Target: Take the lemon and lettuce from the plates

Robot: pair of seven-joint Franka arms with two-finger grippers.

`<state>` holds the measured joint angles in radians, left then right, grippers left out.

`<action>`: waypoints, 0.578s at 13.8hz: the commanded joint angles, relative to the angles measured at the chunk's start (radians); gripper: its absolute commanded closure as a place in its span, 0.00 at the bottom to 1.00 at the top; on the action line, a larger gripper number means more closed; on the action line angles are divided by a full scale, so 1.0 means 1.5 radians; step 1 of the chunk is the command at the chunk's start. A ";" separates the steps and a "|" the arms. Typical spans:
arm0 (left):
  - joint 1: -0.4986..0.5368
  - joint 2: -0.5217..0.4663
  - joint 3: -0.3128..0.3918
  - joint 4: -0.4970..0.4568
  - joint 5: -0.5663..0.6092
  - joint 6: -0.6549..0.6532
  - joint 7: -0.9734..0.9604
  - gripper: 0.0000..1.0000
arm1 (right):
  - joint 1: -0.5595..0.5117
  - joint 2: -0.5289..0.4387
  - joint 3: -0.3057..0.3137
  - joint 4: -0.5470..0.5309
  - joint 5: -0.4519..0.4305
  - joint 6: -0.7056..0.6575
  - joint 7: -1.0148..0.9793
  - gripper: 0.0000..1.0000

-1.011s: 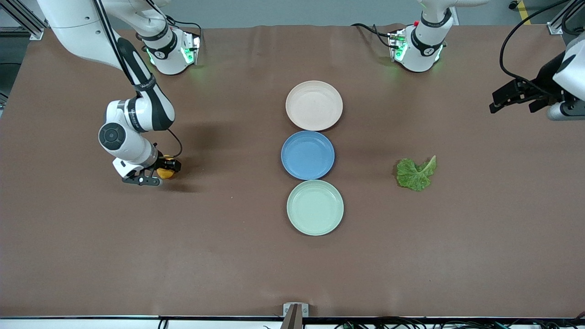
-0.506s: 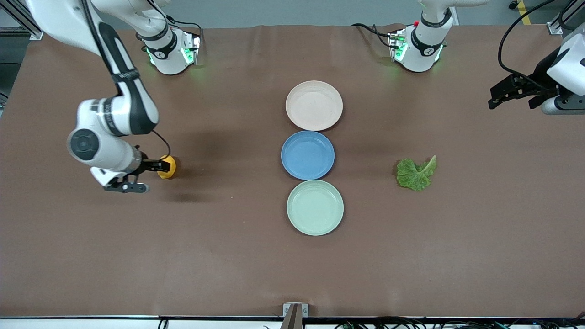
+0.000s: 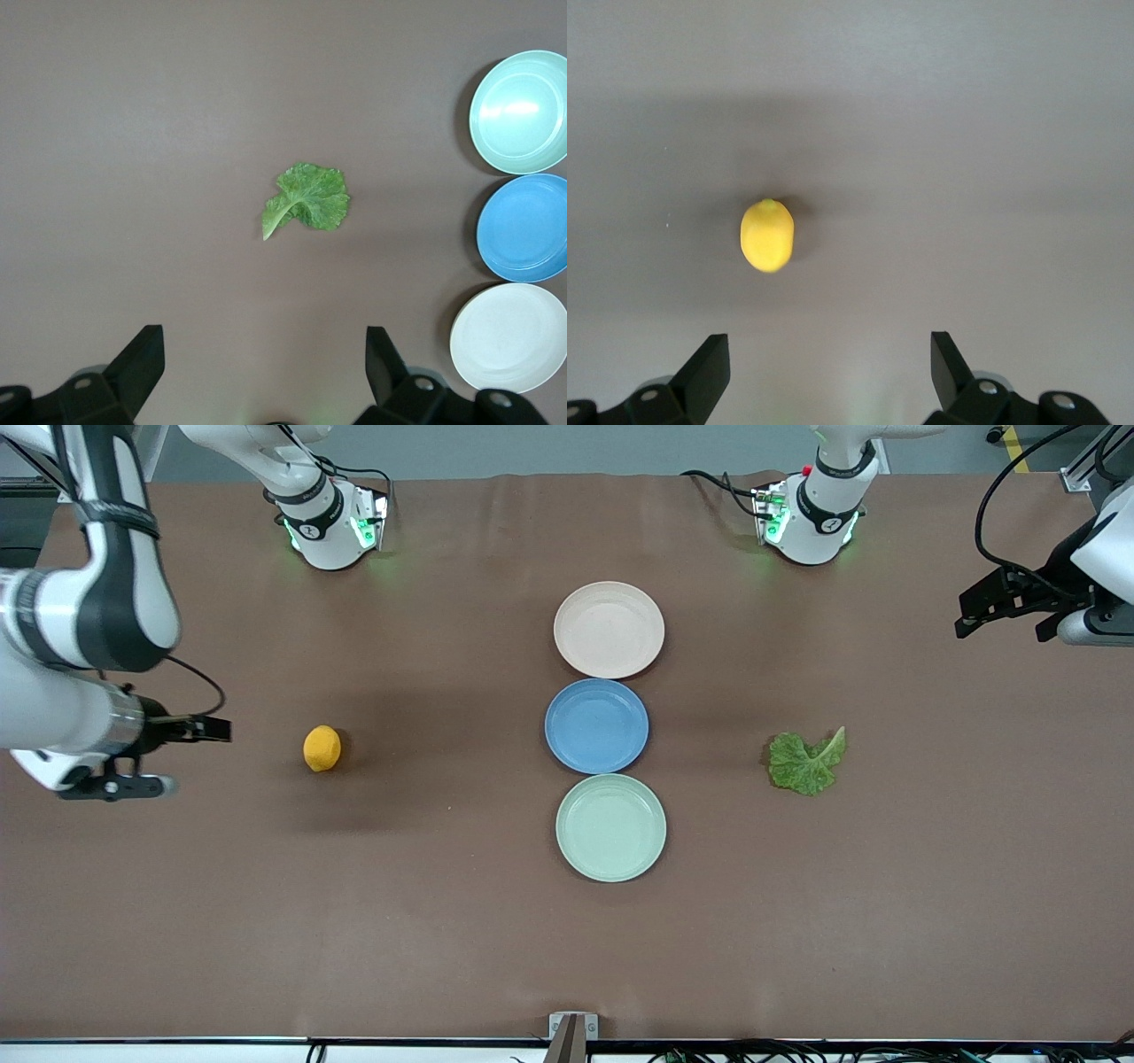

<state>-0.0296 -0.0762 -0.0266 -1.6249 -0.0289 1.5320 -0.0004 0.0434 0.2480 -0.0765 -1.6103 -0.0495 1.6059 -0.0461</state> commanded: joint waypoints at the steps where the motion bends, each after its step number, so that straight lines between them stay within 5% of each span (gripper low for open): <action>1: 0.000 0.019 -0.004 0.019 0.010 0.006 0.004 0.00 | -0.025 0.011 0.011 0.090 -0.003 -0.070 -0.005 0.00; 4: 0.004 0.025 -0.004 0.026 0.007 0.014 0.004 0.00 | -0.026 0.014 0.011 0.170 -0.012 -0.138 -0.007 0.00; 8: 0.003 0.025 -0.004 0.025 0.005 0.013 0.005 0.00 | -0.022 0.016 0.012 0.179 -0.006 -0.139 -0.001 0.00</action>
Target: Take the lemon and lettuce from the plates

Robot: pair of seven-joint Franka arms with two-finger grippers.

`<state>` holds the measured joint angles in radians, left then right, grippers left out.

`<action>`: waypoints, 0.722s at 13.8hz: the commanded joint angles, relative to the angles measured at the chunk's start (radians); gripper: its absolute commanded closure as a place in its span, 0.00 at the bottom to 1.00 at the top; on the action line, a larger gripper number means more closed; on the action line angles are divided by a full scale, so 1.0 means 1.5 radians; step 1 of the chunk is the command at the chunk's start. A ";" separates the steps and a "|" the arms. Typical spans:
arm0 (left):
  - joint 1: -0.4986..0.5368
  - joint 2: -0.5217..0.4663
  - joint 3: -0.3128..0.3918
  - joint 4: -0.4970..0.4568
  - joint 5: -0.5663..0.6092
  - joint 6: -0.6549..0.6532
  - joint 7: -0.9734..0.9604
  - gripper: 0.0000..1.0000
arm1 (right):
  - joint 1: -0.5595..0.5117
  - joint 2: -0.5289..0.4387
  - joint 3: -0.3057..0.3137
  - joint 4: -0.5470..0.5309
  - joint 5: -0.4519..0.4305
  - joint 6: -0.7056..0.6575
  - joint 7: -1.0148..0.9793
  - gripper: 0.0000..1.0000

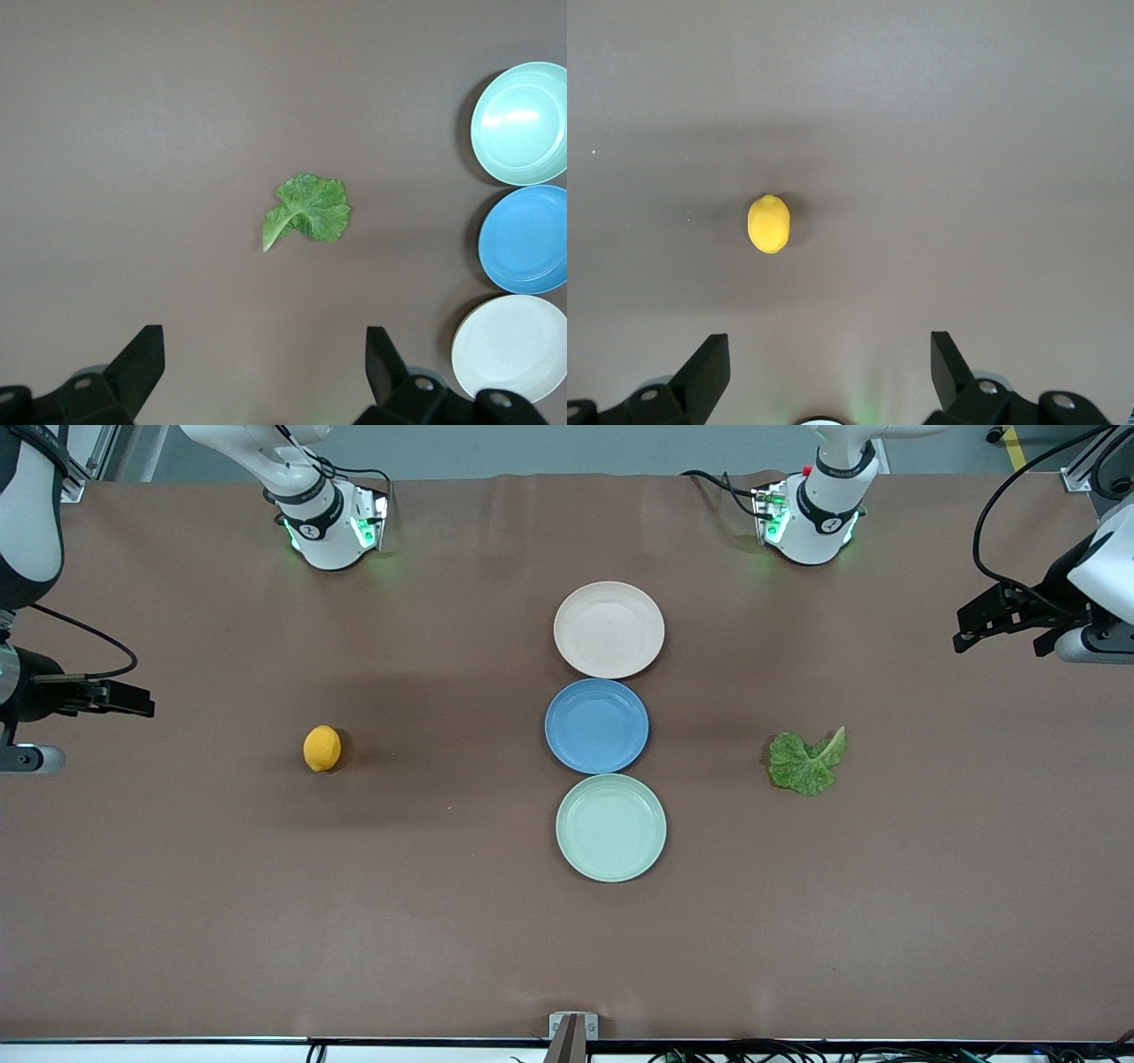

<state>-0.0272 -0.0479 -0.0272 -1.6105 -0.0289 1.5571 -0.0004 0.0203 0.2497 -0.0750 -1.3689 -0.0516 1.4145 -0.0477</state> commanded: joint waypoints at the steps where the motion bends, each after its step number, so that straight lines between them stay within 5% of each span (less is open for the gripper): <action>1: 0.003 0.006 -0.003 0.015 0.004 -0.004 0.006 0.00 | -0.007 0.010 0.011 0.016 0.000 -0.016 0.002 0.00; 5: -0.001 0.006 -0.004 0.016 0.005 -0.002 0.007 0.00 | -0.022 -0.004 0.011 0.010 0.020 -0.018 -0.008 0.00; 10: -0.001 0.005 -0.004 0.017 0.005 0.000 0.006 0.00 | -0.020 -0.115 0.011 -0.138 0.026 0.072 -0.025 0.00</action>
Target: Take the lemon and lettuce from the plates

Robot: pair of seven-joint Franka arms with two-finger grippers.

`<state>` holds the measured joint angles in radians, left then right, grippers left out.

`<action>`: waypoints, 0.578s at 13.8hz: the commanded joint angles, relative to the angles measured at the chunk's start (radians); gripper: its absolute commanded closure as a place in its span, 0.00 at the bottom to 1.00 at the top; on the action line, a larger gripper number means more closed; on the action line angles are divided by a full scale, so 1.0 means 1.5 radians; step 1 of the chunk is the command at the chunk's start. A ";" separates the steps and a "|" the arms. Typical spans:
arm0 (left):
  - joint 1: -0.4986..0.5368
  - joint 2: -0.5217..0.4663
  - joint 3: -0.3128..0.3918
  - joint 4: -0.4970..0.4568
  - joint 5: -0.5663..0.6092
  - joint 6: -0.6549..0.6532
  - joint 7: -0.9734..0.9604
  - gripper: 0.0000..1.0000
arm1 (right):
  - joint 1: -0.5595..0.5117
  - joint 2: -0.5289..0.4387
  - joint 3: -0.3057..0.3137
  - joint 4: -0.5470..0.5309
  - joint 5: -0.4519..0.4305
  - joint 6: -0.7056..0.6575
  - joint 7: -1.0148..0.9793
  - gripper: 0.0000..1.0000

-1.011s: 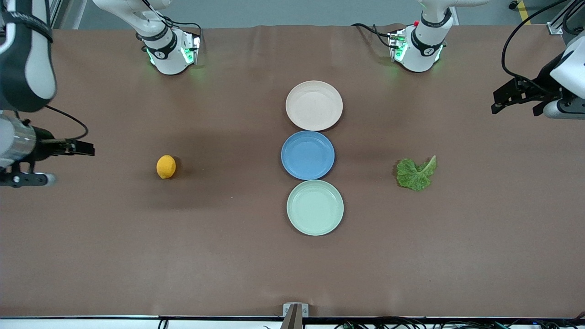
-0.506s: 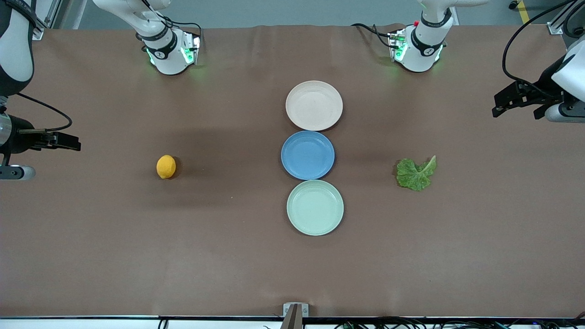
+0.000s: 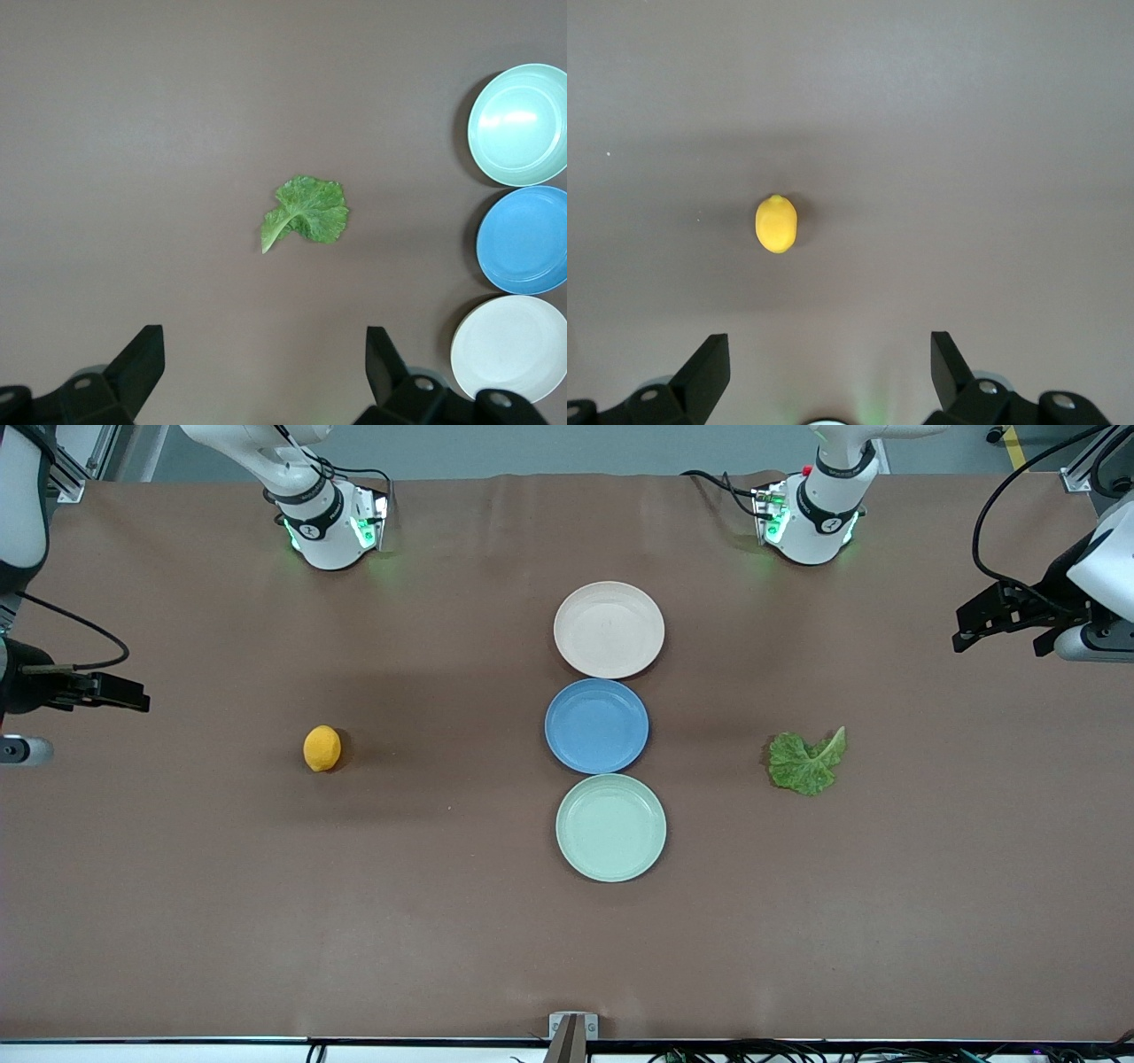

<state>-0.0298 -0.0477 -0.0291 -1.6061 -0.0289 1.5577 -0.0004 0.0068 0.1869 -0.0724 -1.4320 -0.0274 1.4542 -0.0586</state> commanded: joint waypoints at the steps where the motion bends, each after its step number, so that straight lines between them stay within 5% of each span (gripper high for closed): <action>1: 0.000 0.005 -0.003 0.014 0.005 0.000 0.006 0.00 | -0.012 -0.080 0.009 -0.105 0.010 0.051 -0.021 0.00; 8: 0.002 0.003 -0.003 0.015 0.003 0.000 0.005 0.00 | -0.014 -0.143 0.009 -0.149 0.009 0.056 -0.024 0.00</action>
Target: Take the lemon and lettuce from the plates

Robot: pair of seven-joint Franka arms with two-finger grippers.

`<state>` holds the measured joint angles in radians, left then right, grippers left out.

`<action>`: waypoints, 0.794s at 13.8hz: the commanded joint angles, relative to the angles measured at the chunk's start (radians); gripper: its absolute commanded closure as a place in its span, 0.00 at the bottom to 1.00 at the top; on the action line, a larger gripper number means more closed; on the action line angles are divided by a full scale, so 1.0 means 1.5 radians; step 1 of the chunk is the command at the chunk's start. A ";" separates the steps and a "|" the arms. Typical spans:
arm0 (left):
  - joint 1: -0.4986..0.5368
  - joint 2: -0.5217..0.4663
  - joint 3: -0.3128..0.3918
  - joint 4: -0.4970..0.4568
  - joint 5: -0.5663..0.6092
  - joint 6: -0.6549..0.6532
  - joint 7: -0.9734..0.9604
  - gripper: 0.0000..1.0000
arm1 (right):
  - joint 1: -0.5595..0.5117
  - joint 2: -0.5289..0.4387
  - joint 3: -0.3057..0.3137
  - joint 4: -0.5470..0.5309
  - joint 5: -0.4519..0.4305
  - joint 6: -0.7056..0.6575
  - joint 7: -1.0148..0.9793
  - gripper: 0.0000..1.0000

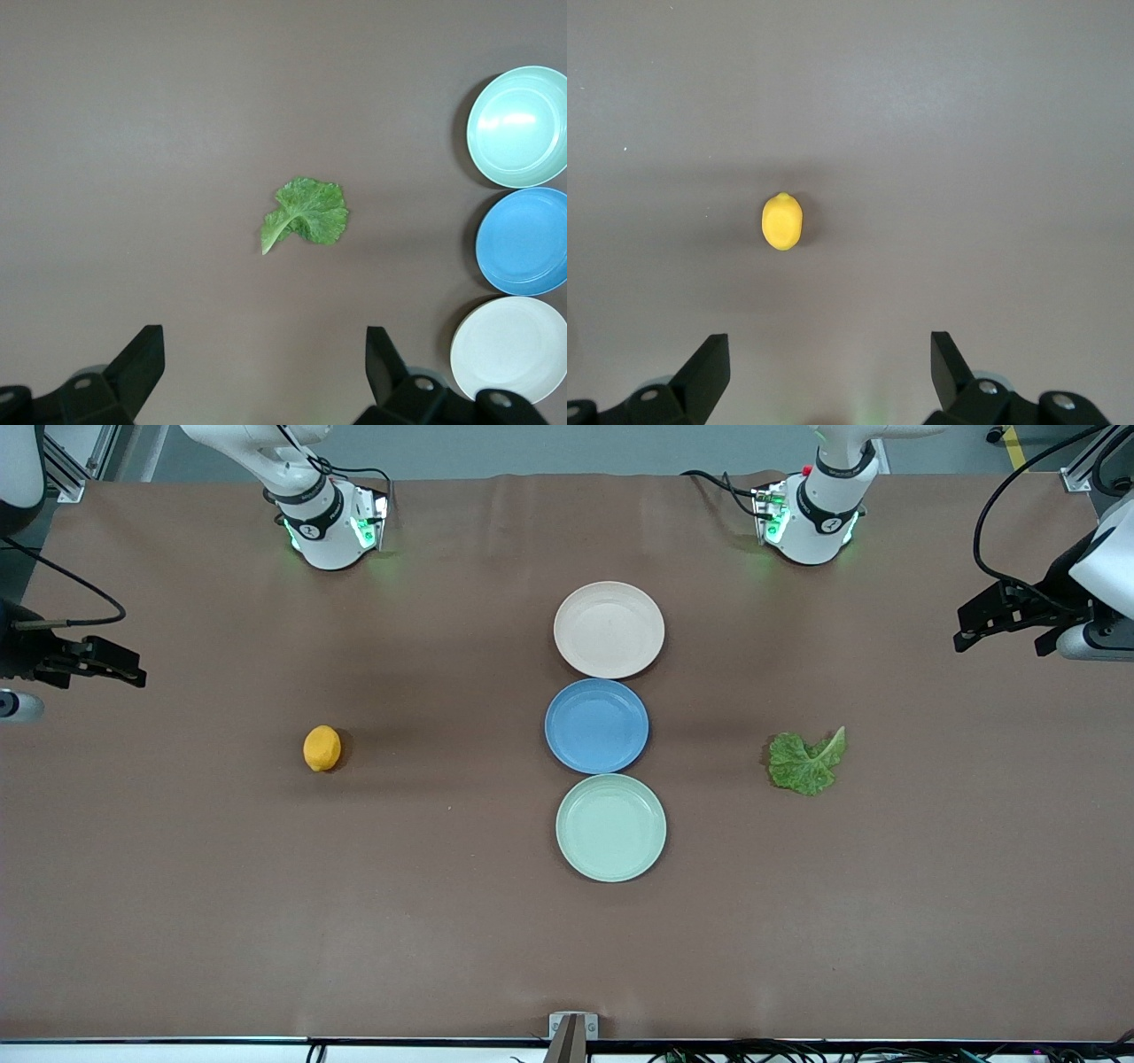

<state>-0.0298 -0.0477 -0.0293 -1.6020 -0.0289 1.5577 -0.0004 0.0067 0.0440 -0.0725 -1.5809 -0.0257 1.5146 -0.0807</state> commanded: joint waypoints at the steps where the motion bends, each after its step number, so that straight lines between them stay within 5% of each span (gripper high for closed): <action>1: 0.002 0.003 -0.003 0.013 0.003 0.000 0.005 0.00 | -0.014 -0.051 0.009 -0.049 0.008 0.016 -0.010 0.00; 11: 0.006 0.003 -0.002 0.013 0.003 0.001 0.005 0.00 | -0.014 -0.096 0.010 -0.062 0.009 0.015 -0.014 0.00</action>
<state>-0.0277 -0.0477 -0.0292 -1.5993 -0.0289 1.5577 -0.0004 0.0061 -0.0639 -0.0726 -1.6273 -0.0256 1.5182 -0.0860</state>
